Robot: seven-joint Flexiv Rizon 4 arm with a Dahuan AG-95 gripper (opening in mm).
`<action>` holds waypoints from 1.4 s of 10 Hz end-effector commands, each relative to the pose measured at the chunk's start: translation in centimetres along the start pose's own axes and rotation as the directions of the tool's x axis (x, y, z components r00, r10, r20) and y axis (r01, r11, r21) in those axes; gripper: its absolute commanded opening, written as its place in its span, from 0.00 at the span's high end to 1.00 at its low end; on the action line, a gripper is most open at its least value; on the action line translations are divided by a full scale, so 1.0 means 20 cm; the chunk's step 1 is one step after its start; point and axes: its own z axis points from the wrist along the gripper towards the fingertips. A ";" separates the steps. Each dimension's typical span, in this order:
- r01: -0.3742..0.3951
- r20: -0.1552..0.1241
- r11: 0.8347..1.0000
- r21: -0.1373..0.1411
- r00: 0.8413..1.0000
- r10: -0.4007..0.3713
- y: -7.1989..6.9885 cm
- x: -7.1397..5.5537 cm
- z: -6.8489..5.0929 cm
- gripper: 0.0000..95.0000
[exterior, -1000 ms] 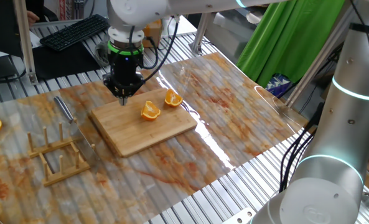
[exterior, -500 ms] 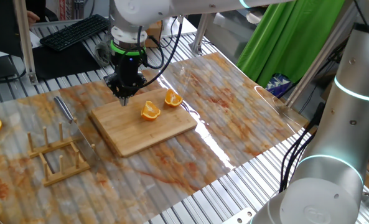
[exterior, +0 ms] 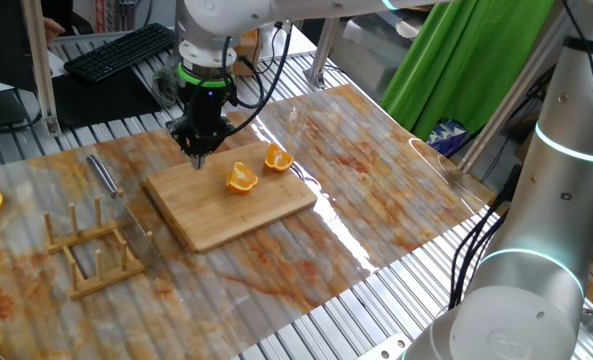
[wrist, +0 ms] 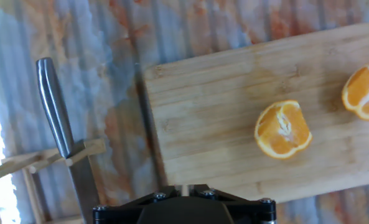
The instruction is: Chop the orange
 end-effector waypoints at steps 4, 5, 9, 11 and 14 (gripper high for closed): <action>-0.103 -0.004 0.995 0.014 0.995 0.103 0.34 -0.05 0.03 0.60; -0.077 -0.004 0.997 0.013 0.997 0.077 0.43 -0.05 0.05 0.60; -0.022 -0.009 1.000 0.011 1.000 0.022 0.54 -0.04 0.08 0.60; 0.015 -0.009 1.000 0.021 1.000 -0.015 0.56 -0.03 0.11 0.60; 0.047 -0.012 0.999 0.023 0.999 -0.047 0.60 -0.01 0.17 0.60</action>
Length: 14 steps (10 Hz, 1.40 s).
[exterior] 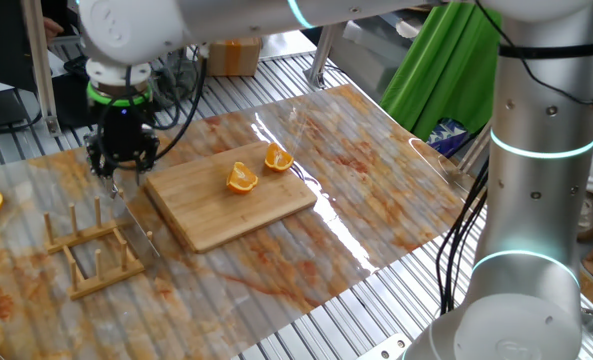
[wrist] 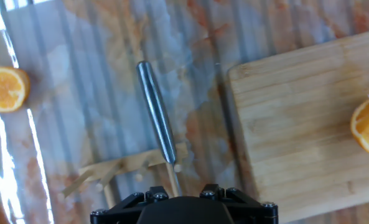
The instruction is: Chop the orange
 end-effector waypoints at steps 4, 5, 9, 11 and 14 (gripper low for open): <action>0.032 -0.001 0.999 0.002 0.999 -0.032 0.00 0.01 0.10 0.60; 0.041 -0.001 0.999 0.002 0.999 -0.041 0.00 0.02 0.12 0.60; 0.056 0.004 0.998 -0.003 0.998 -0.056 -0.02 0.06 0.19 0.60; 0.063 0.006 0.998 -0.007 0.998 -0.063 -0.03 0.07 0.23 0.60; 0.064 0.004 0.998 -0.016 0.998 -0.064 -0.04 0.07 0.24 0.60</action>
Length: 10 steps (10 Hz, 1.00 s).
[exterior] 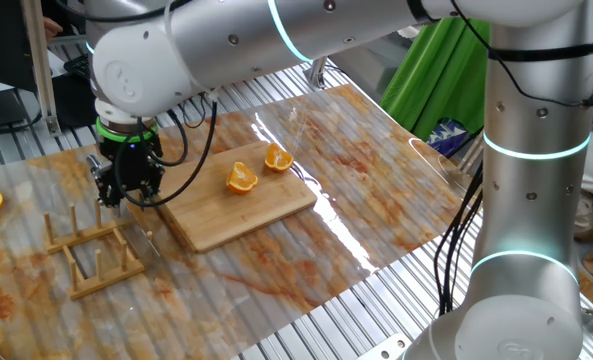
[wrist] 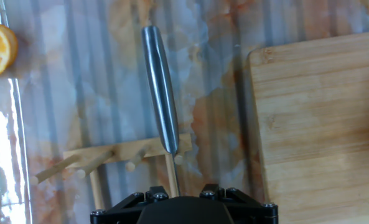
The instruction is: Chop the orange
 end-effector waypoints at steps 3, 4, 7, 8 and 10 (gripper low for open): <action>-0.005 -0.001 1.000 -0.002 1.000 0.005 0.00 0.00 0.00 0.80; -0.008 -0.001 1.000 0.000 1.000 0.008 0.00 0.01 0.00 0.80; -0.027 0.000 1.000 0.005 1.000 0.027 0.00 0.01 0.00 0.80; -0.039 0.002 0.999 0.004 0.999 0.039 0.00 0.01 0.00 0.80; -0.069 0.005 0.998 0.011 0.998 0.069 0.00 0.01 0.00 0.80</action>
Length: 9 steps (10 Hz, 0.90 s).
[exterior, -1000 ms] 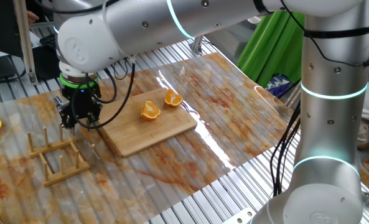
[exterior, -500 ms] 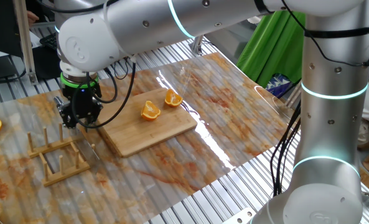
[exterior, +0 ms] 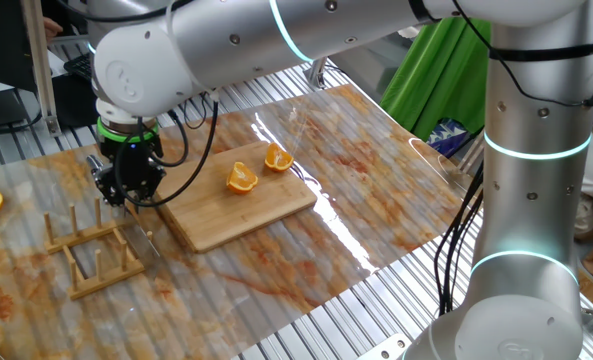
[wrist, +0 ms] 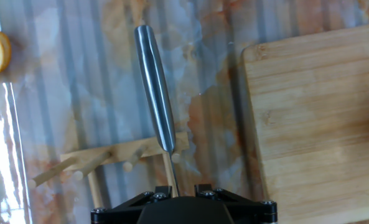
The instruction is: Chop the orange
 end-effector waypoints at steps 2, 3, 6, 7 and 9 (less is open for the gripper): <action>-0.040 -0.004 0.999 0.007 0.999 0.040 0.00 0.00 0.00 0.60; -0.056 -0.008 0.998 0.021 0.998 0.057 0.00 0.00 0.00 0.60; -0.033 -0.047 0.998 0.059 0.998 0.035 0.00 0.00 0.00 0.60; -0.033 -0.055 0.998 0.052 0.998 0.036 0.00 0.00 0.00 0.60; -0.018 -0.066 0.999 0.035 0.998 0.020 0.00 0.00 0.00 0.60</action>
